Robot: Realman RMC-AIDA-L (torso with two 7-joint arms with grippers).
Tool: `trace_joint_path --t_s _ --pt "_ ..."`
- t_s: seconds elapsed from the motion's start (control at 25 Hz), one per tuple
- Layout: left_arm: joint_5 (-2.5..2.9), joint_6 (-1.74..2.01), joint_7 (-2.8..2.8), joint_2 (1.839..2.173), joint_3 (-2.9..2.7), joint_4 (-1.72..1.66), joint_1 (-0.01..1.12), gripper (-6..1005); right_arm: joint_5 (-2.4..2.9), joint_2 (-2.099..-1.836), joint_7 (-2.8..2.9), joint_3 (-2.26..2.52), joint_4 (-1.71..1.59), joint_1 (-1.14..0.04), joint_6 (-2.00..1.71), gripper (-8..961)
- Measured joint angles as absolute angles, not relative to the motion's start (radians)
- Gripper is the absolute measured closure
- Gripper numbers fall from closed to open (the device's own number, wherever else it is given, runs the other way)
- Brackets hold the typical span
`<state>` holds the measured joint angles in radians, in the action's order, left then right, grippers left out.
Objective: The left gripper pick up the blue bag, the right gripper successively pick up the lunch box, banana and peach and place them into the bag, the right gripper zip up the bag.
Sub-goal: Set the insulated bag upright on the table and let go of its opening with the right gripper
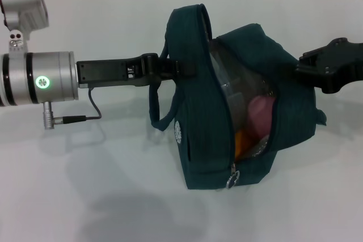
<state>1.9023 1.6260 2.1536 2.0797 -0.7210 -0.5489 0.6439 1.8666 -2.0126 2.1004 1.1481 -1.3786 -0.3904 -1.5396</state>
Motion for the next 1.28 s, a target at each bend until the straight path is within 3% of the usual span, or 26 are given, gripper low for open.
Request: trace_joint_path --t_s 0.88,1.2,1.28 --pt "1.889 1.615 2.152 2.083 -0.792 -0.526 0.698 948 1.801 -2.017 2.091 1.126 -1.344 -0.342 -1.491 896" --pt "1.888 1.614 2.153 2.085 -0.791 -0.515 0.696 948 1.693 -2.012 2.051 1.102 -1.194 -0.385 -1.477 895" --pt "1.888 1.614 2.153 2.086 -0.791 -0.511 0.697 947 1.656 -2.012 2.021 1.092 -1.151 -0.401 -1.495 852"
